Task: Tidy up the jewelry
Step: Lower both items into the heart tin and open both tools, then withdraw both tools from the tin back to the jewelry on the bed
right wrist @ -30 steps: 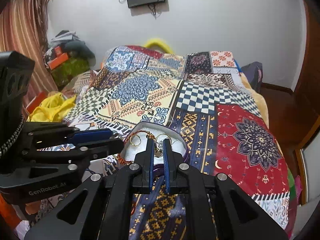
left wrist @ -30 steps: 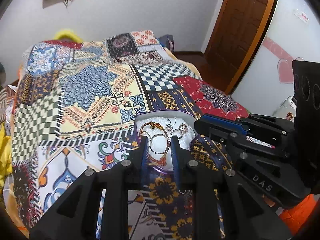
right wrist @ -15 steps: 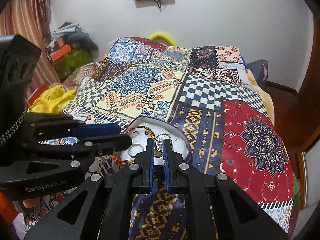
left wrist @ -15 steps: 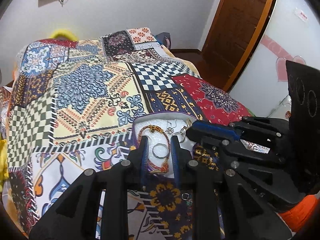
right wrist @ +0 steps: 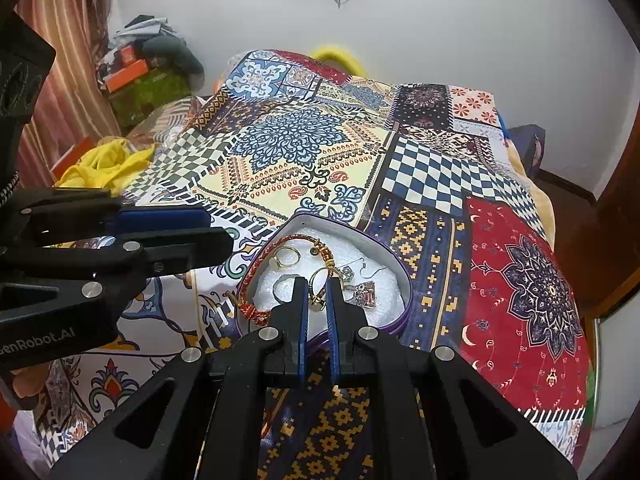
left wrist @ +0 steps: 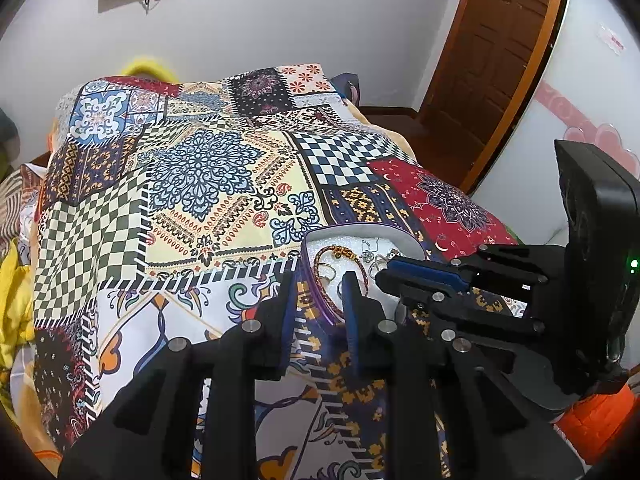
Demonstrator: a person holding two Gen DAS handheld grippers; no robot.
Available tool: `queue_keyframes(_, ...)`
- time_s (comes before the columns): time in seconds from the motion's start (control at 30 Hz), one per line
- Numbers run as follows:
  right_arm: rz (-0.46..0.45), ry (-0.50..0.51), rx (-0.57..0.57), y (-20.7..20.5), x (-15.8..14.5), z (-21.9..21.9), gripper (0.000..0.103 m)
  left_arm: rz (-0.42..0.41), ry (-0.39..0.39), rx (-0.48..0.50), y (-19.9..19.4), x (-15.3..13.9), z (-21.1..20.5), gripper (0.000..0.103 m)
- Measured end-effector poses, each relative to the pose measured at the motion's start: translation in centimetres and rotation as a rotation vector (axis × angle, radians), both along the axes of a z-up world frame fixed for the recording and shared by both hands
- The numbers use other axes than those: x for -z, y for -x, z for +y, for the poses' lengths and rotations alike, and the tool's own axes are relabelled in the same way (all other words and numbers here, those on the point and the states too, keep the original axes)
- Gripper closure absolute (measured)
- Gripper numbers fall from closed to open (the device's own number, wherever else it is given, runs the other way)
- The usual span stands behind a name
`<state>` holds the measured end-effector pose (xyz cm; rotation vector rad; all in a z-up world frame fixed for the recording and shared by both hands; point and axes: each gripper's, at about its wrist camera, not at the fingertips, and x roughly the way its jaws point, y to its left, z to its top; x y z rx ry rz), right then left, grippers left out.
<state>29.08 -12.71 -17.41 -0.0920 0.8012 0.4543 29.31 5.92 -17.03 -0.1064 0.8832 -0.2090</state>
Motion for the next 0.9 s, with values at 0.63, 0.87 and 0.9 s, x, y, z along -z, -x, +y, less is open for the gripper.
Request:
queue_keyframes(0.63, -0.078, -0.008, 0.072, 3.6, -3.8, -2.0, 0.064, -0.057, -0.015, -0.021, 3.7, -3.8, -0.2, 0.073)
queue_keyframes(0.87, -0.085, -0.02, 0.094, 5.3, -4.2, -2.9, 0.063, -0.04, -0.027, -0.002, 5.4, -3.6, -1.1, 0.07)
queue_keyframes(0.9, -0.079, -0.024, 0.096, 5.5, -4.1, -3.0, 0.063, -0.035, -0.028, 0.001, 5.6, -3.4, -1.1, 0.07)
